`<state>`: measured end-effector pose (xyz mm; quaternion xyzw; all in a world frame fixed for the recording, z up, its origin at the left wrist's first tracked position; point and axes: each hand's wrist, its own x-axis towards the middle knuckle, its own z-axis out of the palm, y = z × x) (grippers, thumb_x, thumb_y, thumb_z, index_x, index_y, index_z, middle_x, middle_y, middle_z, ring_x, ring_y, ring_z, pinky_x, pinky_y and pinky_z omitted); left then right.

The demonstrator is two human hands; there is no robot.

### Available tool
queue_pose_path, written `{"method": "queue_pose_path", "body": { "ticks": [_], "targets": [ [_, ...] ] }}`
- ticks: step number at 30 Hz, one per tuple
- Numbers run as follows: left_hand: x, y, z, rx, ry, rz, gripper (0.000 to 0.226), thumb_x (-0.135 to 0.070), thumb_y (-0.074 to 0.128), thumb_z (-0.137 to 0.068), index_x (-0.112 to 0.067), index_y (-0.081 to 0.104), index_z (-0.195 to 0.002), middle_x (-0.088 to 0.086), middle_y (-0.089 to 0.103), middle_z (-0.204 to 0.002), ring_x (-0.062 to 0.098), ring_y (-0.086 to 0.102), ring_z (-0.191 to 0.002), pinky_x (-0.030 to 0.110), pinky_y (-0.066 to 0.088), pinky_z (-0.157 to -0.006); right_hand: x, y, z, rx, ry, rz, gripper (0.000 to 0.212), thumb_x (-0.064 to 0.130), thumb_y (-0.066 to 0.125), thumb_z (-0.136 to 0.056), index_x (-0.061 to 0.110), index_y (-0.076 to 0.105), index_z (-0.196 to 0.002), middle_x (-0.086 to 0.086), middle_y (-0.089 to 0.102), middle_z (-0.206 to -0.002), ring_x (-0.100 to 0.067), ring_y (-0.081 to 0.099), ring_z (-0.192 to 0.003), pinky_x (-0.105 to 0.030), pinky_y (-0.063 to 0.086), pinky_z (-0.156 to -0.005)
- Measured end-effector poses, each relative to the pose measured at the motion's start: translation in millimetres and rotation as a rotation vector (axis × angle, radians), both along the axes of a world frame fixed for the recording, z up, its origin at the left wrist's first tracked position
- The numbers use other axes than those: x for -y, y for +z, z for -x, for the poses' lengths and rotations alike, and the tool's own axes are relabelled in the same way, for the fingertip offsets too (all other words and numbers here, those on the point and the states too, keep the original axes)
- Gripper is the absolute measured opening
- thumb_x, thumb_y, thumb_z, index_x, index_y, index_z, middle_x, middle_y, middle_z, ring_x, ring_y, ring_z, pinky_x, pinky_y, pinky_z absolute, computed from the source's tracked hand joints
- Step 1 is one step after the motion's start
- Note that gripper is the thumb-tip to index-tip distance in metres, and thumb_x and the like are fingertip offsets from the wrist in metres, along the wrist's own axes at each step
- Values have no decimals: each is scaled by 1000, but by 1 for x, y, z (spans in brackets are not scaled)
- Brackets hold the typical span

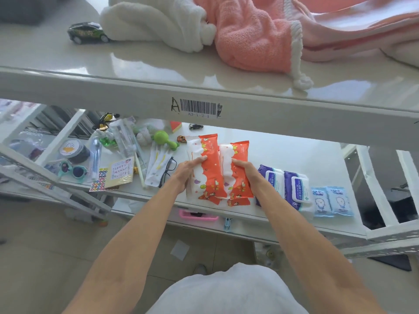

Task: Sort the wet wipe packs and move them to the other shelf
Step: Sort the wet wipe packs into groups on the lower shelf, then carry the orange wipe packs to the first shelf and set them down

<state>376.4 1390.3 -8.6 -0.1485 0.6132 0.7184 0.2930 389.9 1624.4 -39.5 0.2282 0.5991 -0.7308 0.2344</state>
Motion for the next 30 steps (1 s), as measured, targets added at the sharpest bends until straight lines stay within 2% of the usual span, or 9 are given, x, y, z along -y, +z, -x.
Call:
{"method": "queue_pose_path", "body": {
  "ticks": [4,7,10,15,19,21,24,27,30],
  "targets": [
    [22,27,-34,-47,93,-68,38,-31,68,-95,-5,67,-123,13,77,-102,24,76,-78,31,62,-65,9,18,1,-40,163,118,53,42,78,-78,12,65,-118,-14,68,-100,-31,64,-76,-42,55,-75],
    [47,41,-73,-103,187,-39,60,-40,70,-91,-5,58,-137,18,72,-116,32,70,-99,43,59,-89,31,31,-3,-34,319,149,55,42,82,-74,13,67,-118,-15,67,-105,-31,66,-80,-45,55,-81],
    [71,52,-130,-128,344,-43,48,-40,64,-95,-8,61,-130,11,75,-103,29,72,-94,39,59,-82,68,43,-15,-25,524,177,52,43,80,-76,12,67,-117,-13,68,-100,-31,67,-81,-49,53,-91],
    [108,54,-247,-118,654,-46,49,-39,63,-94,-11,59,-135,16,71,-115,34,69,-106,50,54,-99,146,52,-67,4,822,176,57,40,83,-75,8,70,-121,-13,71,-100,-31,69,-81,-53,52,-98],
    [124,47,-344,-66,893,-22,54,-49,65,-91,-12,64,-130,18,71,-122,33,70,-105,50,50,-106,209,53,-132,32,1075,166,55,39,84,-76,10,68,-119,-19,63,-115,-35,63,-94,-58,45,-107],
    [132,42,-386,-30,1003,2,52,-52,64,-92,-13,68,-126,17,74,-120,29,73,-100,45,58,-96,240,49,-163,74,1171,176,51,37,80,-79,10,68,-121,-19,66,-114,-34,67,-91,-53,54,-96],
    [145,39,-440,13,1109,10,36,-50,58,-97,-18,69,-112,4,80,-94,17,78,-76,25,57,-58,279,48,-212,129,1292,167,49,35,77,-83,9,68,-123,-18,70,-110,-33,70,-88,-49,57,-91],
    [163,33,-485,14,1197,8,39,-51,56,-97,-20,68,-117,2,81,-94,16,78,-78,30,54,-65,314,43,-249,135,1365,149,54,39,74,-87,6,64,-130,-17,71,-110,-32,71,-88,-49,55,-94],
    [189,18,-522,29,1276,-24,41,-54,57,-95,-20,66,-118,6,80,-99,26,74,-96,40,54,-83,348,36,-280,152,1416,101,69,45,77,-83,3,61,-135,-20,66,-118,-36,67,-95,-54,51,-101]
  ]
}}
